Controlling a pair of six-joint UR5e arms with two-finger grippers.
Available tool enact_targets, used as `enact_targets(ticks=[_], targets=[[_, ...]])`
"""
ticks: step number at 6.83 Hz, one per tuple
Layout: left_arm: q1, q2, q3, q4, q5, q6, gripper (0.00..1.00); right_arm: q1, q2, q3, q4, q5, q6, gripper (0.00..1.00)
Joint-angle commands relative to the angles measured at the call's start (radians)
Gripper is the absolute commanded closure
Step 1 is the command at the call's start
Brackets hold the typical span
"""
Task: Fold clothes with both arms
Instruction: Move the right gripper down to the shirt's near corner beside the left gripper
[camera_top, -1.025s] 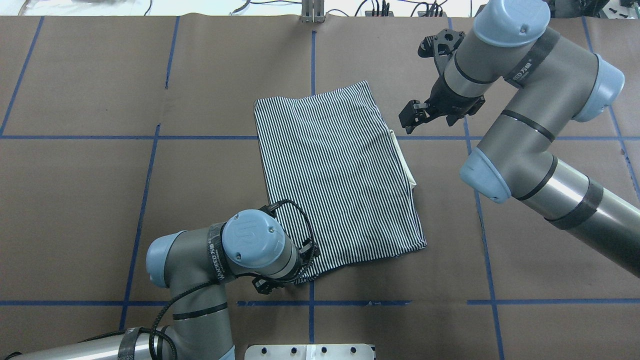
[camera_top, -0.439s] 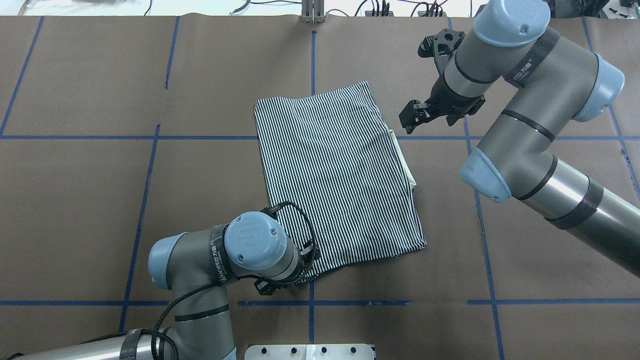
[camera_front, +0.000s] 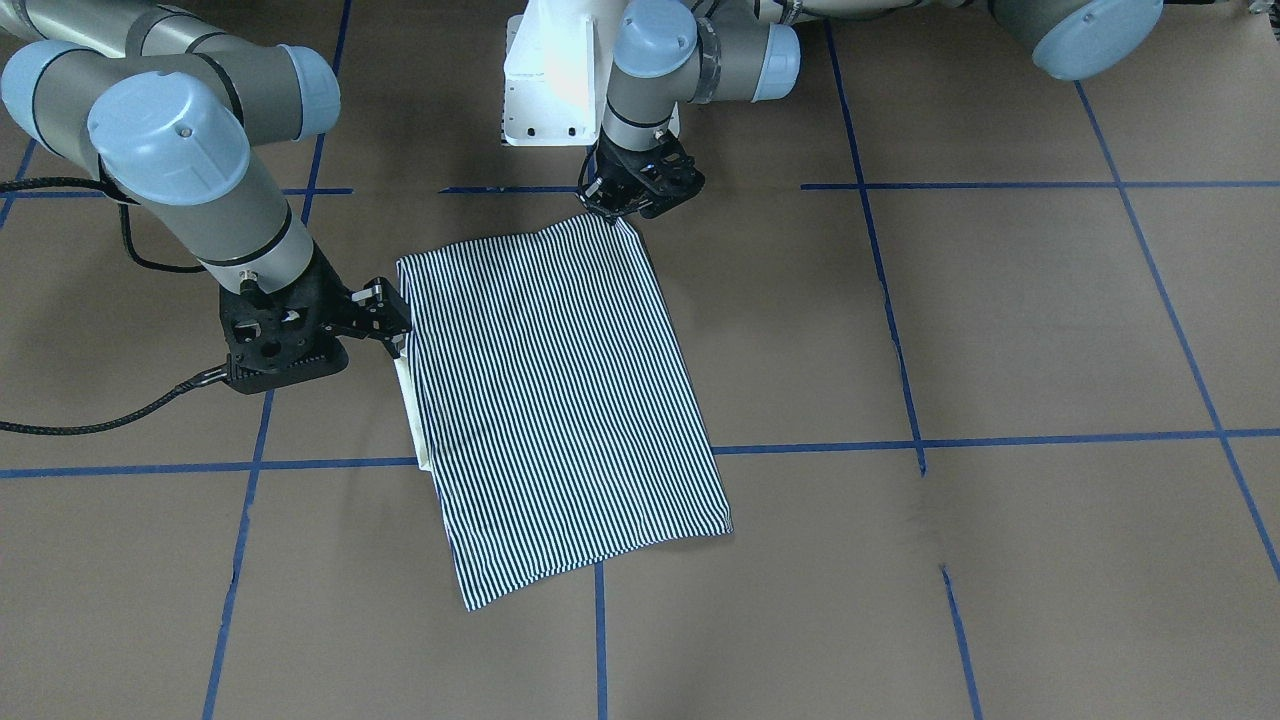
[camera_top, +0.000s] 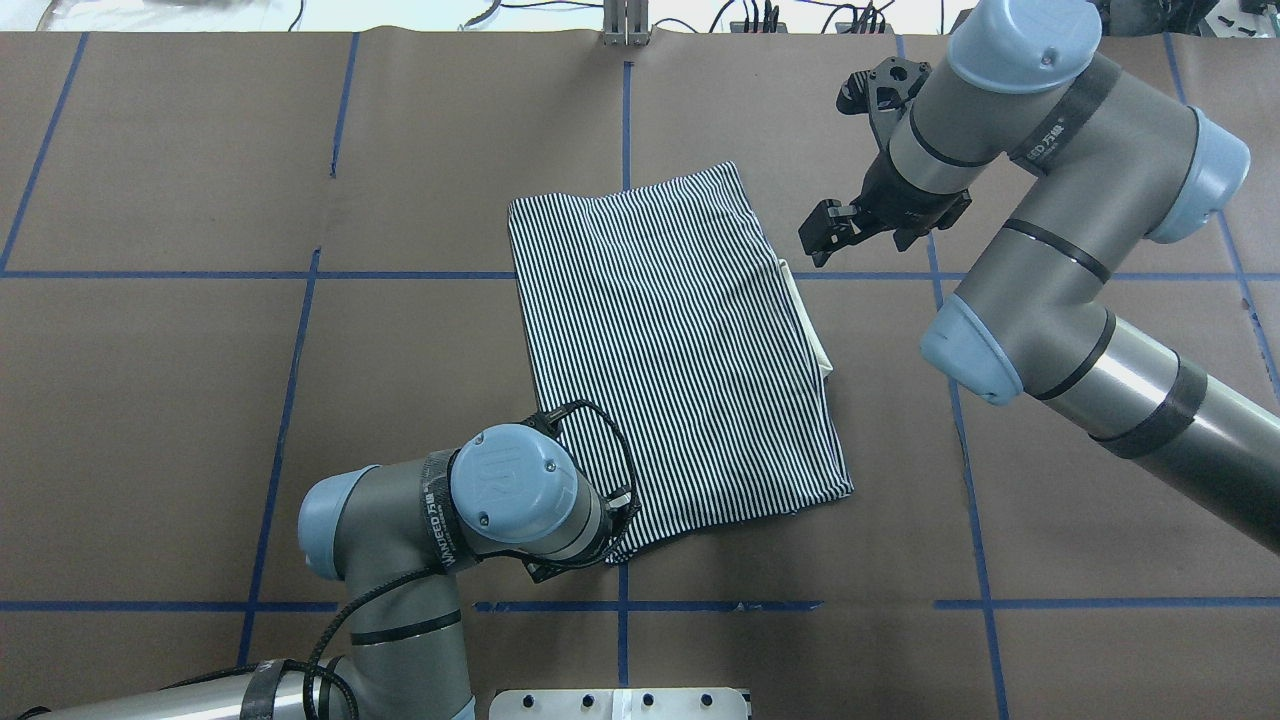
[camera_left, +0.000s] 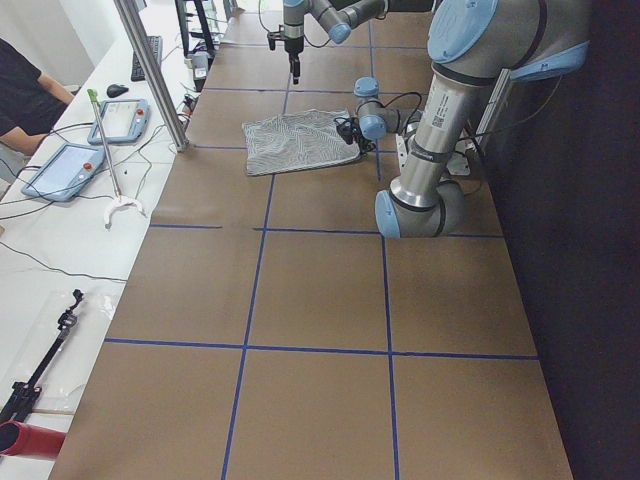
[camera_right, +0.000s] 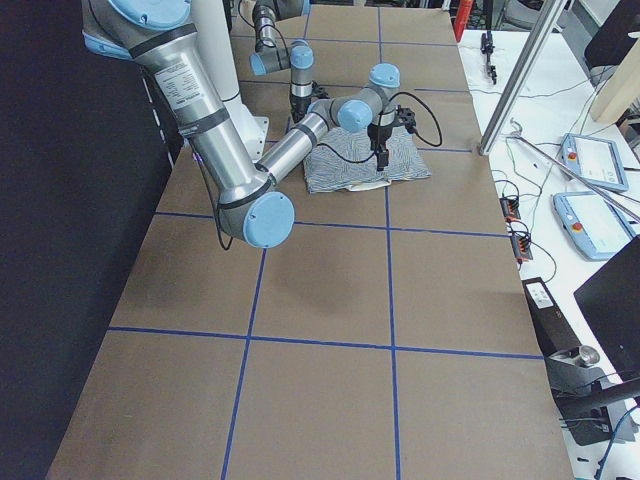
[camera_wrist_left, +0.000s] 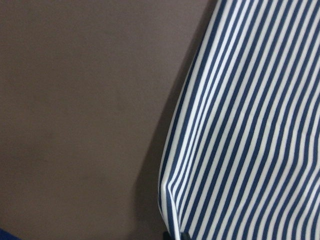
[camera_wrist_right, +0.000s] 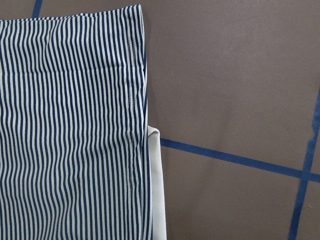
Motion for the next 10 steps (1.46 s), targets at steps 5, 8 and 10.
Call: enact_targets(ticks=[5, 8, 10], targets=[[-0.01, 0.121, -0.15, 0.031, 0.003, 0.21, 1.0, -0.213, -0.042, 0.18, 0.001, -0.045, 0.859, 0.0], [-0.001, 0.149, -0.184, 0.031, 0.04, 0.286, 1.0, -0.435, -0.068, 0.242, 0.003, -0.26, 1.17, 0.0], [0.005, 0.149, -0.184, 0.03, 0.063, 0.286, 1.0, -0.564, -0.065, 0.233, 0.004, -0.421, 1.408, 0.0]])
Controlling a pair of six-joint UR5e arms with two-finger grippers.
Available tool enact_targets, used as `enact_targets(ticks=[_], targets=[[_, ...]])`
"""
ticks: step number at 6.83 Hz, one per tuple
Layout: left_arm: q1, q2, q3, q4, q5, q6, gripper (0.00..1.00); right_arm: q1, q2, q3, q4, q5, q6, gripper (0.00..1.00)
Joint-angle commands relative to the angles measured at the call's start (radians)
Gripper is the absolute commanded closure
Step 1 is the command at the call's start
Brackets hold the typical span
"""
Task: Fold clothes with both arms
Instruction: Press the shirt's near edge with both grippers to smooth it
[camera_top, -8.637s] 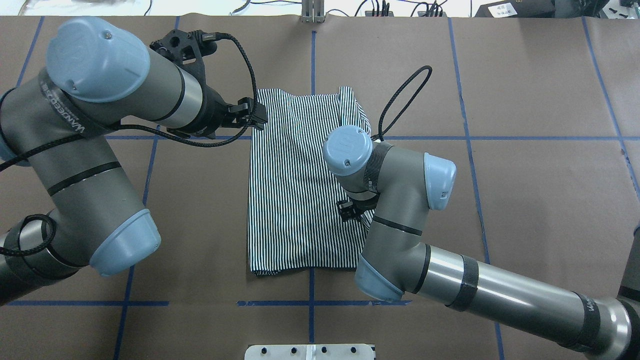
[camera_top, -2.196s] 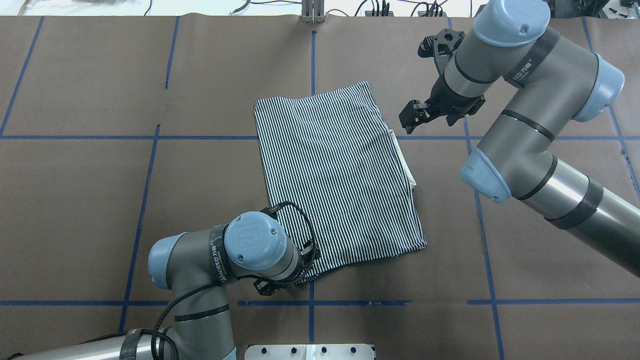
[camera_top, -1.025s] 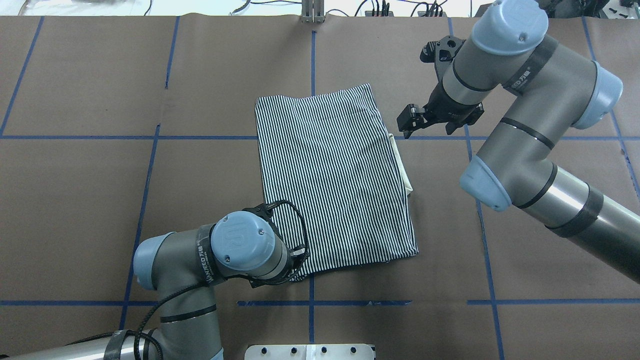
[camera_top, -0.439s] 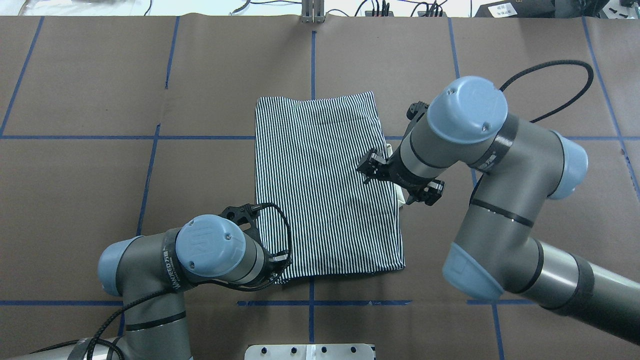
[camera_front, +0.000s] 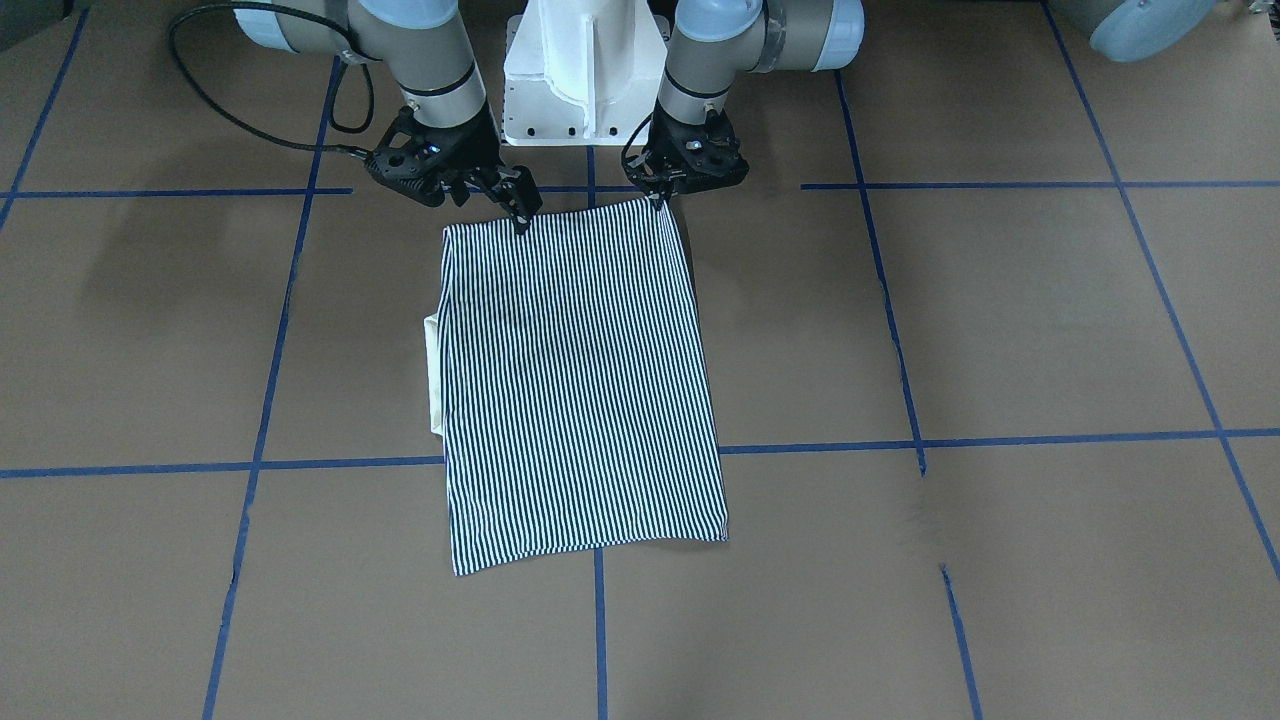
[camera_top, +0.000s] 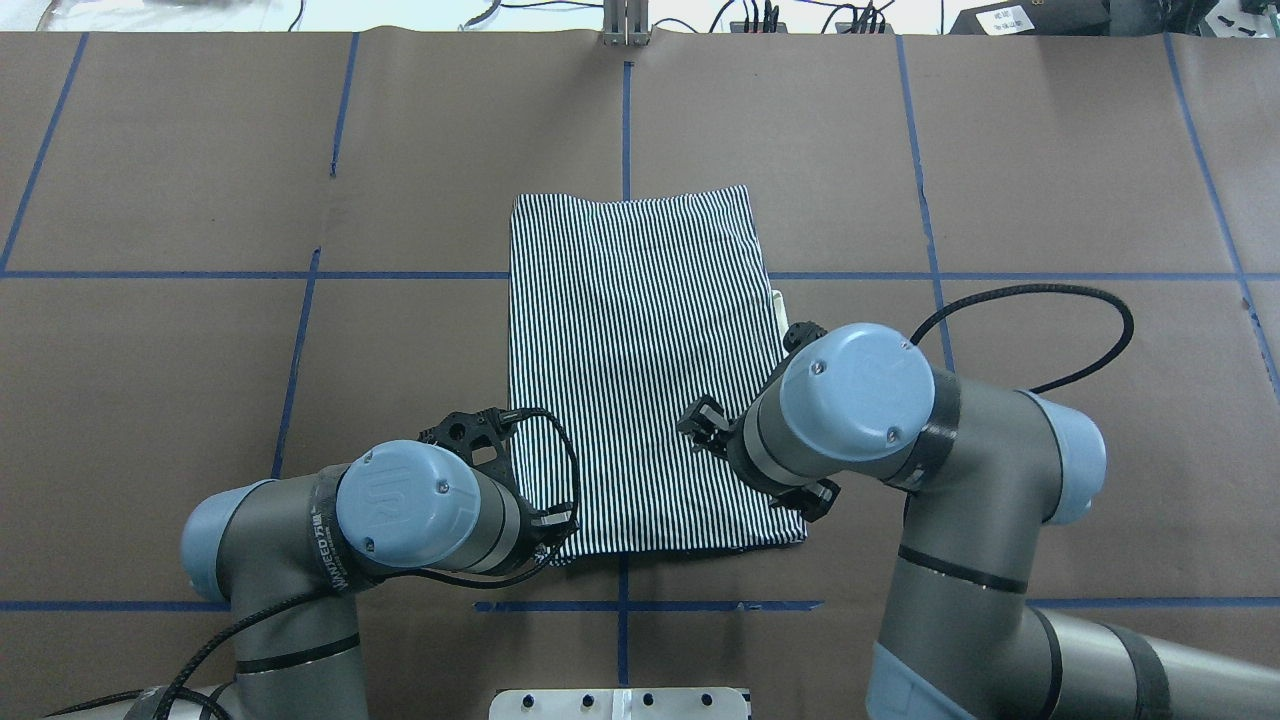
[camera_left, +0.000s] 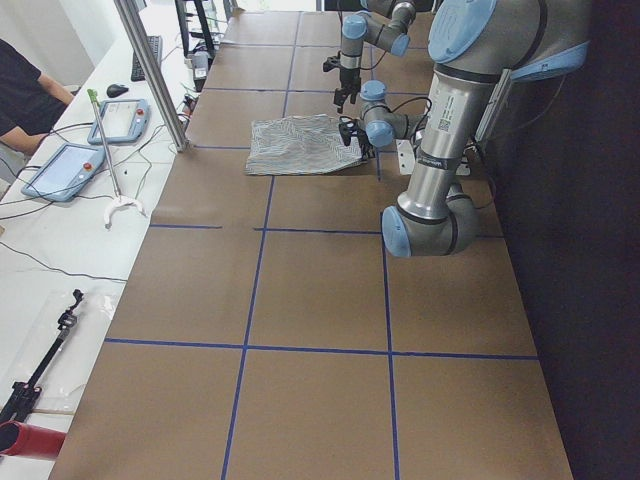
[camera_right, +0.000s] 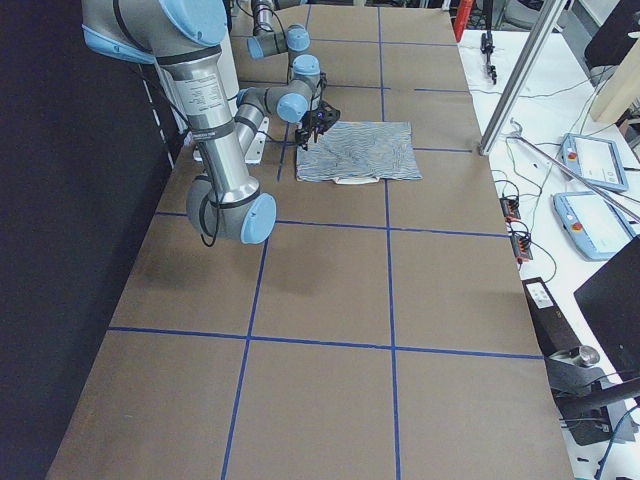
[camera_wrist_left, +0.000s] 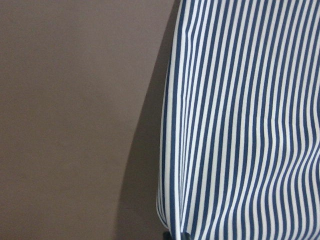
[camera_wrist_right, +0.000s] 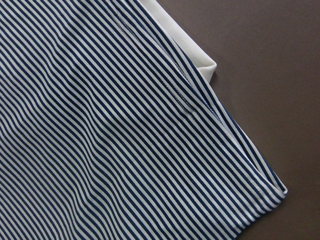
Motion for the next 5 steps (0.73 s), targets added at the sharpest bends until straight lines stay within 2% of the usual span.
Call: enact_targets(ticks=[1, 5], targets=[[0.003, -0.001, 0.0, -0.001, 0.003, 0.002, 1.0, -0.109, 0.016, -0.044, -0.005, -0.119, 0.23, 0.0], [0.003, -0.009, -0.003, -0.003, 0.001, -0.004, 1.0, -0.11, 0.018, -0.134, 0.0, -0.127, 0.229, 0.0]])
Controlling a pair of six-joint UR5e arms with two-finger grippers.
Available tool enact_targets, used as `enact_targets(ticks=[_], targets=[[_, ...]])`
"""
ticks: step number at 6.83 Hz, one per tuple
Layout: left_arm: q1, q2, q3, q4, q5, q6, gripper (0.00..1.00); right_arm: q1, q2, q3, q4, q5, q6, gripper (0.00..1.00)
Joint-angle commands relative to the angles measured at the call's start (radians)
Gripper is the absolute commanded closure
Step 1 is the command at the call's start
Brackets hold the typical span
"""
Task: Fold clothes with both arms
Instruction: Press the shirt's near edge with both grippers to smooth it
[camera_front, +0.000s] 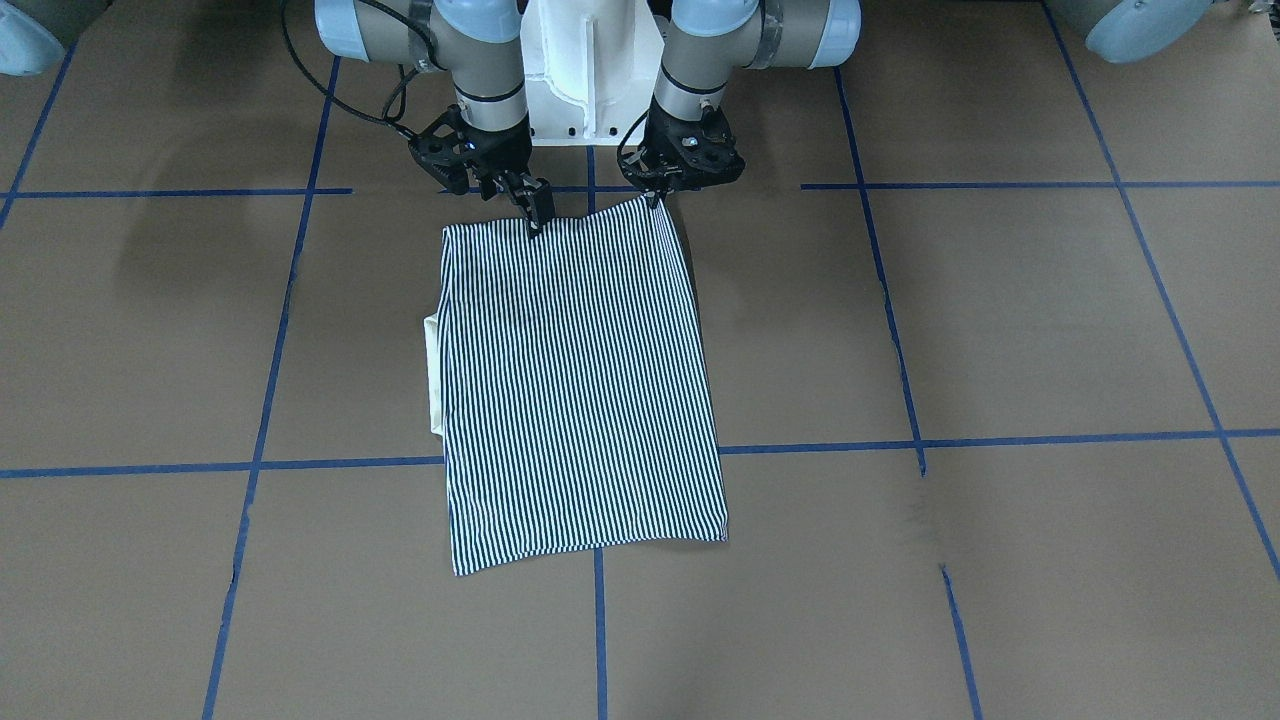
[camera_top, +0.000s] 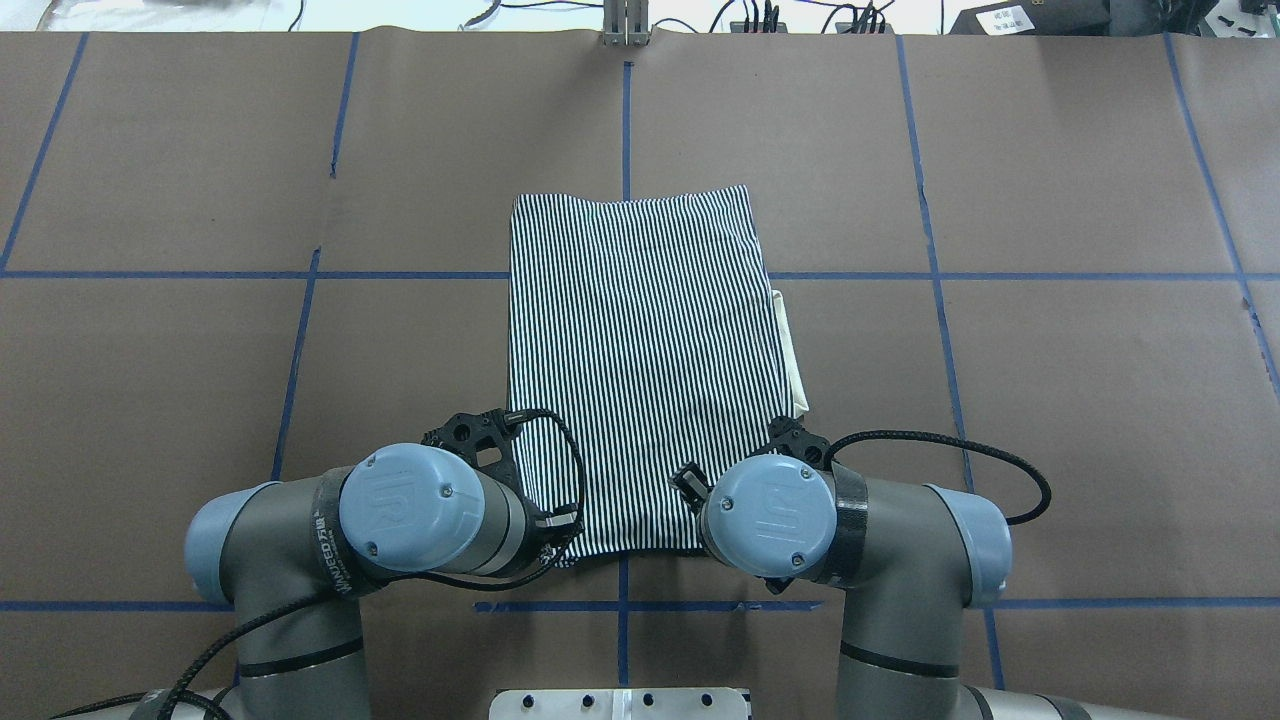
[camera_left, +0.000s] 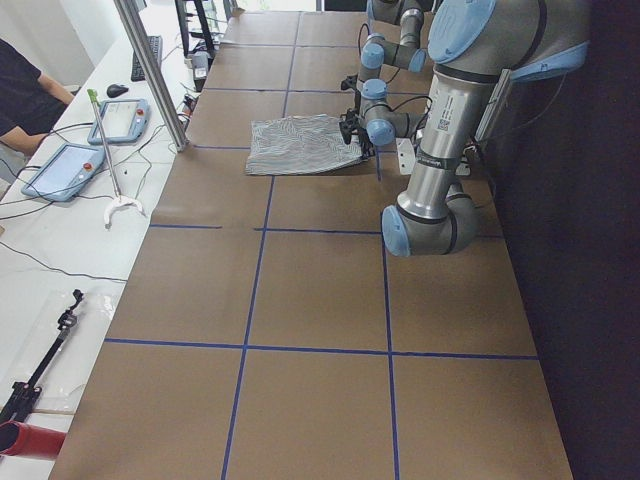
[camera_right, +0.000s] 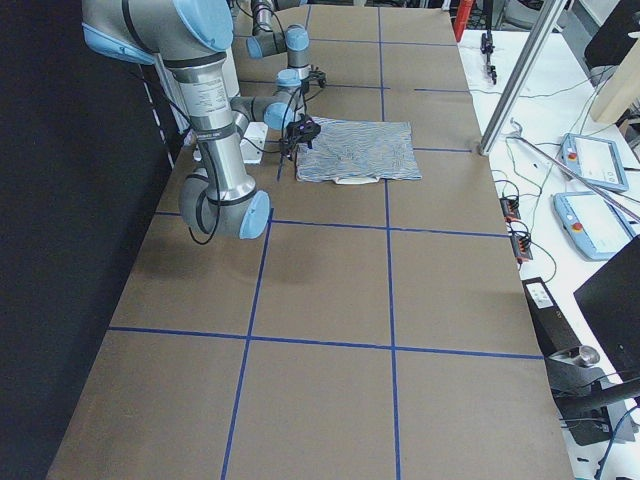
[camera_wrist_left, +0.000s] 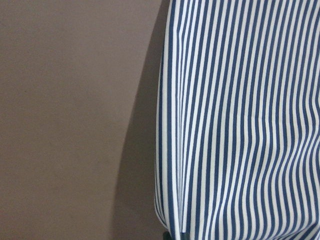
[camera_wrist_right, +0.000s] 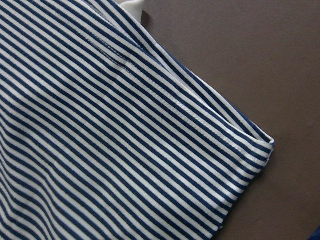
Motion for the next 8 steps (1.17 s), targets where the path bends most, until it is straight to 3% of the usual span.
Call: enact_targets(ticks=[1, 8], targets=[[0.0, -0.004, -0.001, -0.001, 0.0, 0.0, 1.0, 0.001, 0.004, -0.026, 0.002, -0.001, 0.0, 0.0], [0.0, -0.005, -0.018, 0.001, 0.0, -0.003, 1.0, 0.029, 0.045, -0.091, -0.012, 0.015, -0.014, 0.0]])
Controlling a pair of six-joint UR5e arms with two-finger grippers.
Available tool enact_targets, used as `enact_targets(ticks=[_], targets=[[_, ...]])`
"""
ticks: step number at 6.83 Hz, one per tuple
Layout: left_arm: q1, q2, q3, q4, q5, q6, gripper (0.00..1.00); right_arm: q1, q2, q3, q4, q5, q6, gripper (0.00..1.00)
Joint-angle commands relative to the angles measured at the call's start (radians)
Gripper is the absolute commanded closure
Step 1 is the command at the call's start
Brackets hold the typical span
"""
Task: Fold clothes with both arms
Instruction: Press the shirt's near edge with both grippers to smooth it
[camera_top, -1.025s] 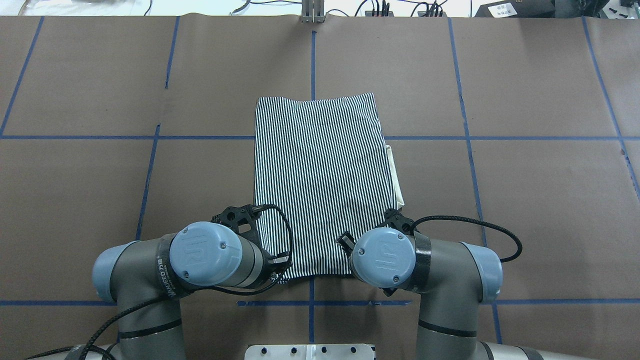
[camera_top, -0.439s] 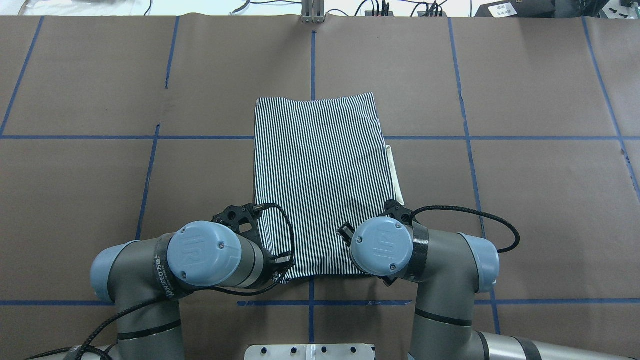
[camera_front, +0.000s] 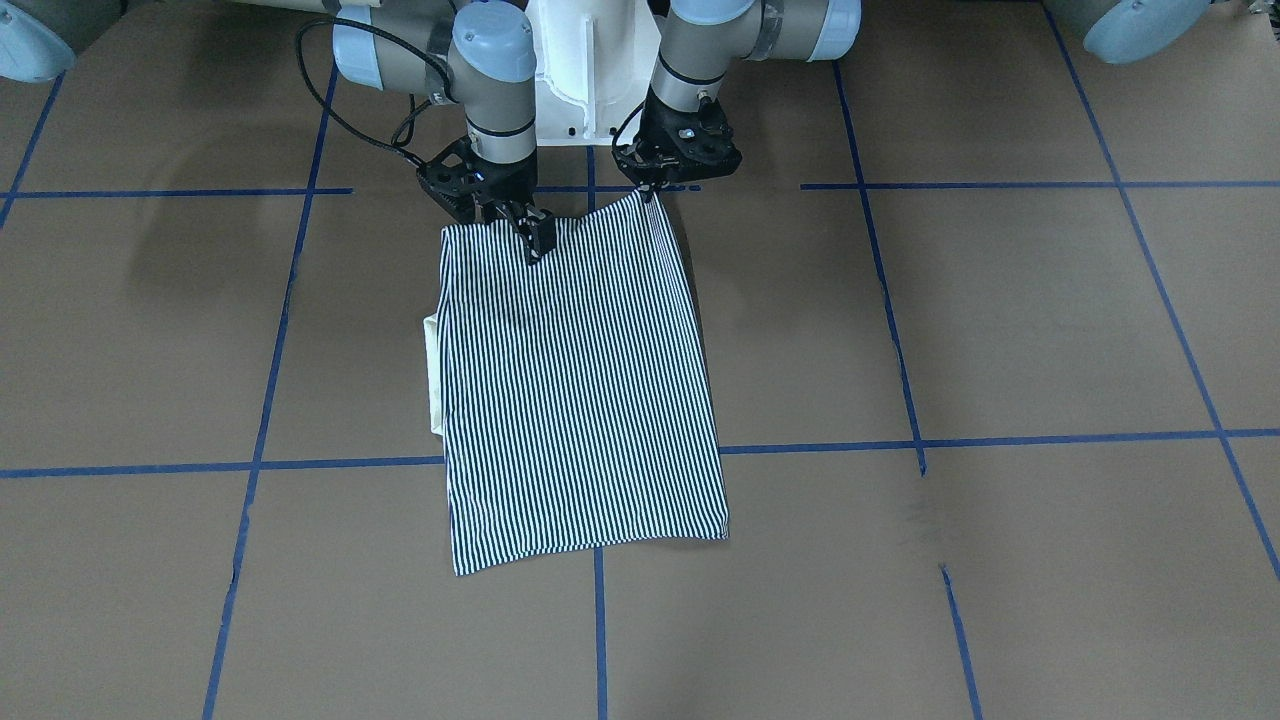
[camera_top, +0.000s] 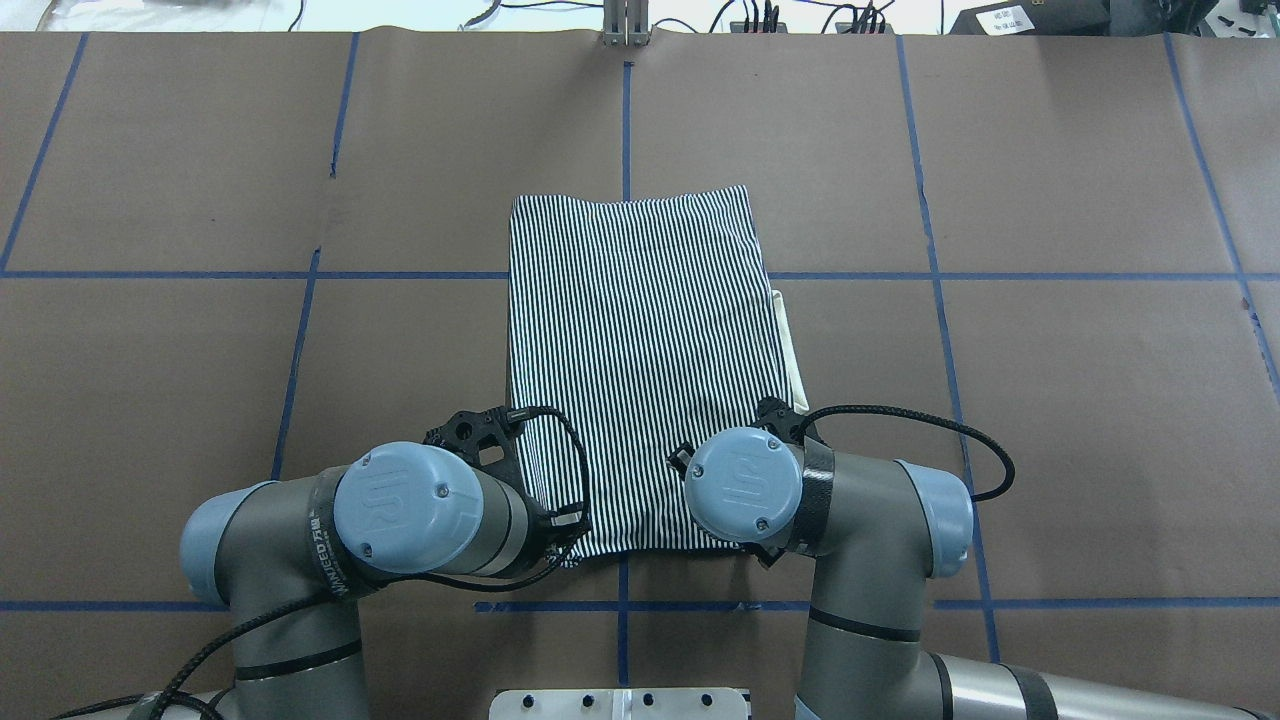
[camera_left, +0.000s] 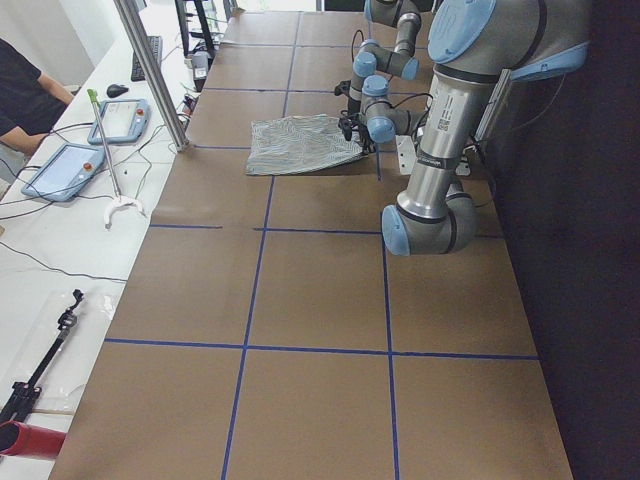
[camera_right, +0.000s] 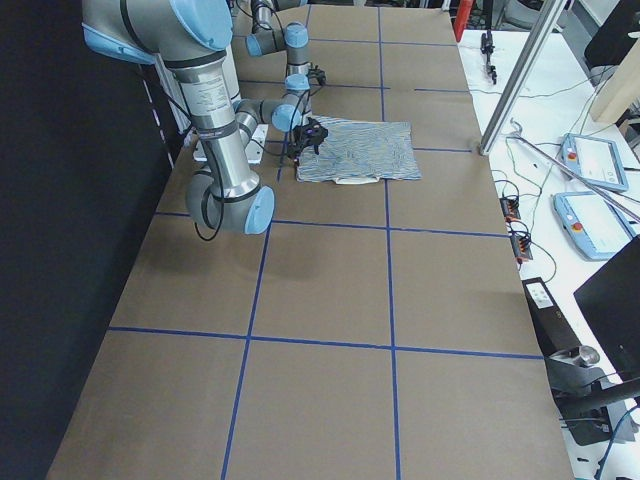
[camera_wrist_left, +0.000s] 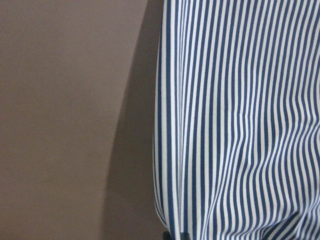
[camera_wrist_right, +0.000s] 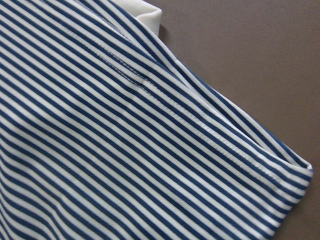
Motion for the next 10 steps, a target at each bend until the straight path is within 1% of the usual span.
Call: enact_targets(ticks=[1, 3, 5, 6, 7, 8, 10], targets=[[0.0, 0.0, 0.0, 0.0, 0.0, -0.001, 1.0, -0.002, -0.005, -0.007, -0.001, 0.009, 0.0, 0.0], [0.0, -0.002, 0.0, 0.0, 0.0, -0.001, 1.0, -0.004, -0.005, -0.003, -0.048, 0.012, 0.0, 0.0], [0.0, -0.002, 0.0, 0.0, 0.0, -0.001, 1.0, -0.004, -0.007, -0.002, -0.048, 0.022, 0.003, 0.01], [0.002, -0.002, 0.0, 0.0, 0.0, -0.001, 1.0, -0.004, -0.005, -0.002, -0.048, 0.023, 0.0, 0.48], [0.003, -0.002, 0.0, -0.001, 0.0, -0.001, 1.0, -0.004, -0.005, -0.003, -0.048, 0.028, 0.0, 0.87], [0.003, -0.002, 0.0, 0.0, 0.0, -0.001, 1.0, -0.001, -0.005, -0.005, -0.05, 0.032, 0.0, 1.0], [0.003, -0.005, 0.0, 0.0, 0.0, -0.001, 1.0, -0.001, 0.002, 0.006, -0.071, 0.039, 0.009, 1.0]])
